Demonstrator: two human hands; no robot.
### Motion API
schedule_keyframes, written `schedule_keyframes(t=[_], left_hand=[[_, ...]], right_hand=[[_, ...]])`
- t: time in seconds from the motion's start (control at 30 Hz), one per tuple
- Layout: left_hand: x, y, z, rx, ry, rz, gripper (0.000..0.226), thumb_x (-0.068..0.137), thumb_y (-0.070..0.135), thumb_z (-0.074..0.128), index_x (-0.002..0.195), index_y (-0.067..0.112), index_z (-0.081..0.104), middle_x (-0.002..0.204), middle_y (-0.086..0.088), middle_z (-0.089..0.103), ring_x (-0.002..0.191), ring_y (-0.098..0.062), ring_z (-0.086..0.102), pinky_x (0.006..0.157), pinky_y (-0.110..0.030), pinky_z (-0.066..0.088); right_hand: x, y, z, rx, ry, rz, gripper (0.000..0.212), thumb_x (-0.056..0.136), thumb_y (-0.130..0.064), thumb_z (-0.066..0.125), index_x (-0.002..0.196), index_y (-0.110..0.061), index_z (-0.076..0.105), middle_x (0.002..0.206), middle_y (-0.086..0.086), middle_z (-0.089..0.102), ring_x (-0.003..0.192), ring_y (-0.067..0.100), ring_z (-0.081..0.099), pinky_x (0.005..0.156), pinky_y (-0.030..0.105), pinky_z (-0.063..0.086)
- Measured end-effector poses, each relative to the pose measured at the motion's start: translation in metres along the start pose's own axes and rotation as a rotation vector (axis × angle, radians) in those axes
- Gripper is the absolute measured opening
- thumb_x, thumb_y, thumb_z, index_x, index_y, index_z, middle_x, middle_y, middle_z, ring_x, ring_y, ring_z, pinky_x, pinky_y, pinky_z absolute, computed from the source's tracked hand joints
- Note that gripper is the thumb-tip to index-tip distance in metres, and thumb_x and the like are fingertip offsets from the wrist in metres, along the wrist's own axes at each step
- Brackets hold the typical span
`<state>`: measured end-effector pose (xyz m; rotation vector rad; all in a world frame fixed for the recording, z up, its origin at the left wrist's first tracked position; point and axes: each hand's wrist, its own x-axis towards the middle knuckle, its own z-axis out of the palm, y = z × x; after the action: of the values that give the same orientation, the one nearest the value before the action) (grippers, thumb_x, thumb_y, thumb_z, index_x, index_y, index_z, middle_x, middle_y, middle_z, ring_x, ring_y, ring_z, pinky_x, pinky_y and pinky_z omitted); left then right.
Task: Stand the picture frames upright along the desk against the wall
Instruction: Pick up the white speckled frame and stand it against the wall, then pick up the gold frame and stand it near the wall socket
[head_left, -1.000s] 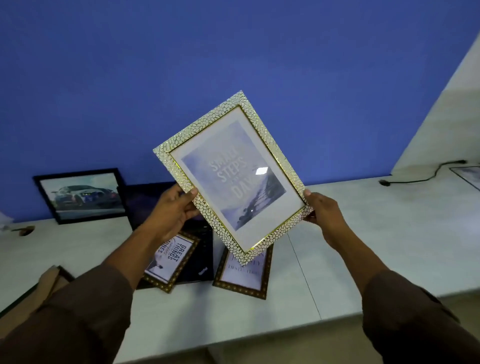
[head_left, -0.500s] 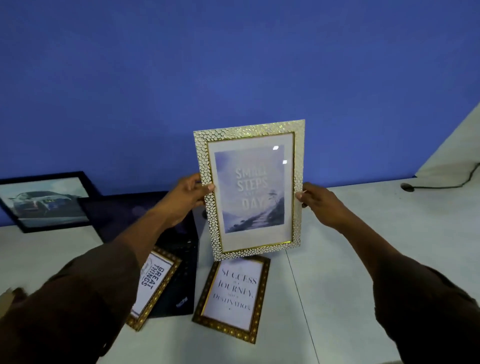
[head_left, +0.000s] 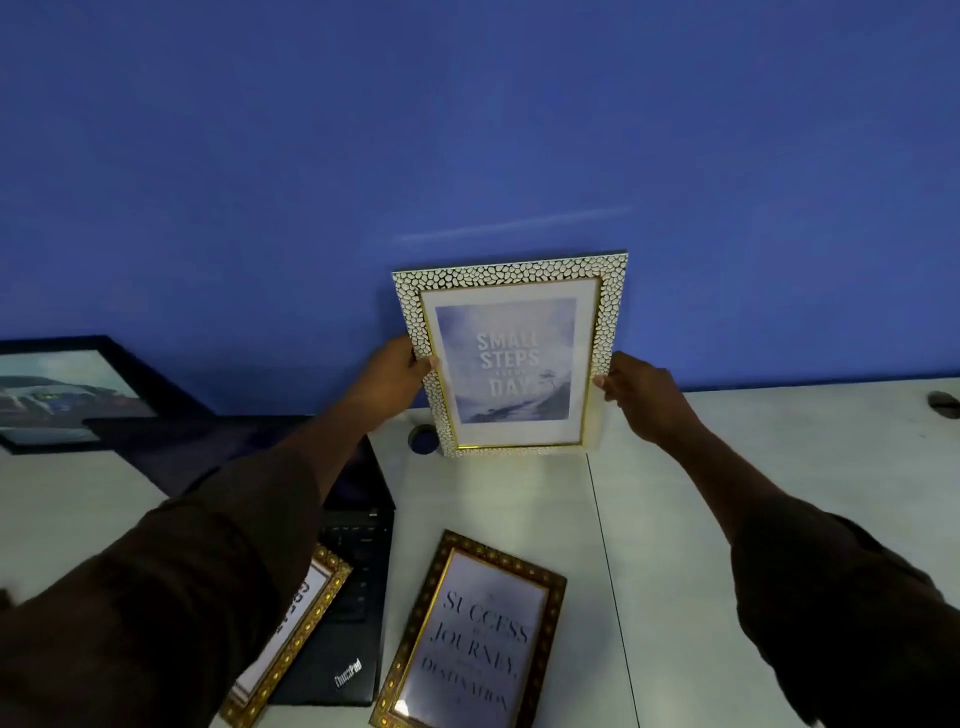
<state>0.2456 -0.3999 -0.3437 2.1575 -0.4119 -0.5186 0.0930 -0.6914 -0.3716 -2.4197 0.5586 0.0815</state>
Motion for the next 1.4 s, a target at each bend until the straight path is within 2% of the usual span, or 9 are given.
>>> schedule_keyframes(t=[0.3,0.57,0.7,0.8,0.93,1.1,1.2,1.27,1.4], left_hand=[[0.016,0.015,0.012,0.081,0.029,-0.005,0.028,0.1,0.012,0.055,0.127,0.009,0.061,0.124,-0.011,0.068,0.113,-0.029,0.065,0.099,-0.044,0.053],[0.008,0.019,0.022,0.039,0.149,-0.059,0.029,0.098,0.017,0.061,0.124,0.004,0.06,0.118,-0.007,0.069,0.105,-0.021,0.064,0.083,-0.028,0.043],[-0.009,-0.013,0.041,-0.083,0.153,-0.178,0.036,0.09,0.025,0.073,0.114,0.011,0.05,0.104,-0.011,0.063,0.1,-0.035,0.066,0.083,-0.045,0.055],[-0.036,-0.062,0.074,-0.037,0.064,-0.257,0.05,0.077,0.045,0.076,0.11,0.019,0.051,0.107,-0.012,0.063,0.105,-0.039,0.065,0.09,-0.053,0.054],[-0.112,-0.086,0.113,0.034,-0.102,-0.464,0.064,0.088,0.037,0.073,0.135,0.006,0.044,0.133,-0.019,0.054,0.119,-0.036,0.056,0.1,-0.044,0.049],[-0.167,-0.12,0.133,0.14,-0.135,-0.679,0.065,0.093,0.039,0.066,0.139,0.0,0.042,0.14,-0.022,0.052,0.126,-0.037,0.054,0.088,-0.032,0.043],[-0.177,-0.125,0.134,0.118,-0.103,-0.702,0.061,0.092,0.038,0.065,0.136,-0.002,0.047,0.134,-0.022,0.057,0.12,-0.037,0.058,0.088,-0.032,0.047],[-0.179,-0.13,0.136,0.078,-0.068,-0.732,0.063,0.083,0.047,0.063,0.123,-0.001,0.056,0.123,-0.021,0.064,0.107,-0.037,0.064,0.089,-0.04,0.055],[-0.18,-0.138,0.141,0.06,-0.005,-0.761,0.049,0.085,0.041,0.058,0.107,-0.003,0.064,0.107,-0.023,0.069,0.091,-0.035,0.068,0.067,-0.032,0.054]], right_hand=[[0.031,0.018,0.01,0.175,0.019,0.065,0.017,0.102,-0.021,0.057,0.111,-0.008,0.063,0.113,0.014,0.073,0.099,0.031,0.073,0.079,0.03,0.051],[0.032,0.027,0.015,0.199,0.092,0.107,0.024,0.097,-0.028,0.065,0.111,-0.008,0.065,0.104,0.009,0.074,0.089,0.02,0.07,0.068,0.016,0.046],[0.005,0.034,0.03,0.209,0.13,0.239,0.042,0.091,-0.044,0.07,0.12,-0.014,0.067,0.109,0.006,0.076,0.105,0.025,0.07,0.091,0.035,0.052],[-0.033,0.049,0.061,0.251,0.019,0.34,0.034,0.085,-0.05,0.073,0.108,-0.024,0.069,0.098,0.004,0.079,0.098,0.026,0.073,0.092,0.037,0.055],[-0.097,0.064,0.109,0.304,-0.198,0.409,0.024,0.081,-0.041,0.079,0.091,-0.02,0.074,0.092,0.006,0.078,0.083,0.025,0.077,0.087,0.044,0.06],[-0.166,0.061,0.151,0.279,-0.366,0.451,0.016,0.085,-0.027,0.072,0.078,-0.013,0.078,0.078,0.006,0.078,0.073,0.021,0.076,0.083,0.044,0.061],[-0.193,0.055,0.175,0.271,-0.369,0.486,0.021,0.08,-0.029,0.066,0.069,-0.015,0.076,0.069,0.004,0.077,0.075,0.024,0.075,0.08,0.046,0.061],[-0.207,0.044,0.187,0.246,-0.323,0.487,0.019,0.084,-0.028,0.063,0.078,-0.014,0.074,0.077,0.006,0.077,0.082,0.026,0.074,0.081,0.042,0.059],[-0.222,0.035,0.198,0.285,-0.218,0.581,0.027,0.088,-0.042,0.057,0.089,-0.016,0.067,0.083,0.002,0.075,0.084,0.023,0.07,0.078,0.037,0.056]])
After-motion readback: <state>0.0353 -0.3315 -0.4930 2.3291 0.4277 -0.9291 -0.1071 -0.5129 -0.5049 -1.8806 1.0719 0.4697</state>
